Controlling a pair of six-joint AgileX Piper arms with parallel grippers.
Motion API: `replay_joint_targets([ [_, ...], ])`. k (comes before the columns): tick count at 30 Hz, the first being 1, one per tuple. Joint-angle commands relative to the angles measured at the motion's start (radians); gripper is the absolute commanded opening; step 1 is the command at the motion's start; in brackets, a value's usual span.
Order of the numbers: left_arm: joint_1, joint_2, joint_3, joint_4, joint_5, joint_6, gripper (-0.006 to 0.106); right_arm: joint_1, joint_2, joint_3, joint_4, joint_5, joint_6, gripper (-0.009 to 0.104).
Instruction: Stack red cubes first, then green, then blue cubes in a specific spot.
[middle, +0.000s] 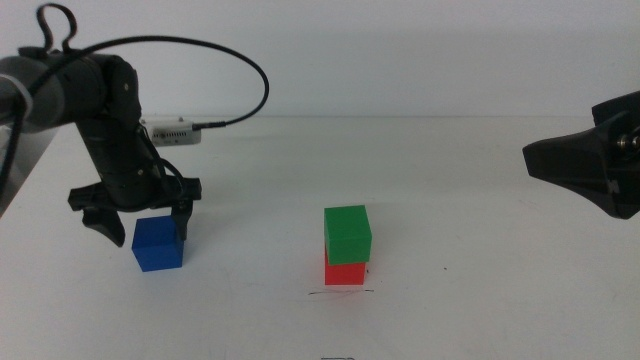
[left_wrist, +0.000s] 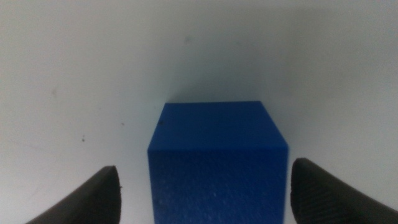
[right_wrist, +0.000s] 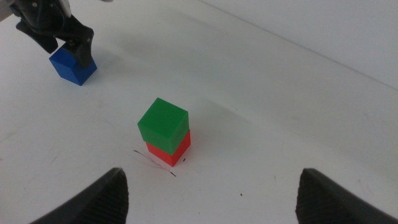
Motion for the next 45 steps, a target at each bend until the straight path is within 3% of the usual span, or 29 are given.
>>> replay_joint_targets([
  [1, -0.006, -0.040, -0.028, -0.014, -0.003, -0.008, 0.091, -0.007, -0.013, -0.023, 0.006, -0.060, -0.011, 0.075],
  [6, -0.003, -0.031, -0.028, -0.031, -0.004, -0.005, 0.074, -0.007, -0.013, -0.023, 0.006, -0.061, -0.010, 0.075],
  [14, -0.003, -0.035, -0.031, -0.088, 0.015, 0.020, 0.022, -0.007, -0.013, -0.023, 0.006, -0.061, -0.010, 0.075],
  [18, -0.009, -0.087, -0.034, -0.125, 0.092, 0.000, 0.009, -0.007, -0.013, -0.023, 0.006, -0.061, -0.010, 0.075],
  [21, -0.050, -0.161, -0.038, -0.085, 0.133, -0.103, 0.006, -0.007, -0.013, -0.023, 0.006, -0.061, -0.010, 0.075],
  [27, -0.207, -0.229, -0.161, 0.087, 0.284, -0.295, 0.006, -0.007, -0.013, -0.023, 0.006, -0.061, -0.010, 0.075],
  [45, -0.567, -0.148, -0.392, 0.067, 0.280, -0.435, 0.006, -0.007, -0.013, -0.023, 0.006, -0.063, -0.010, 0.075],
])
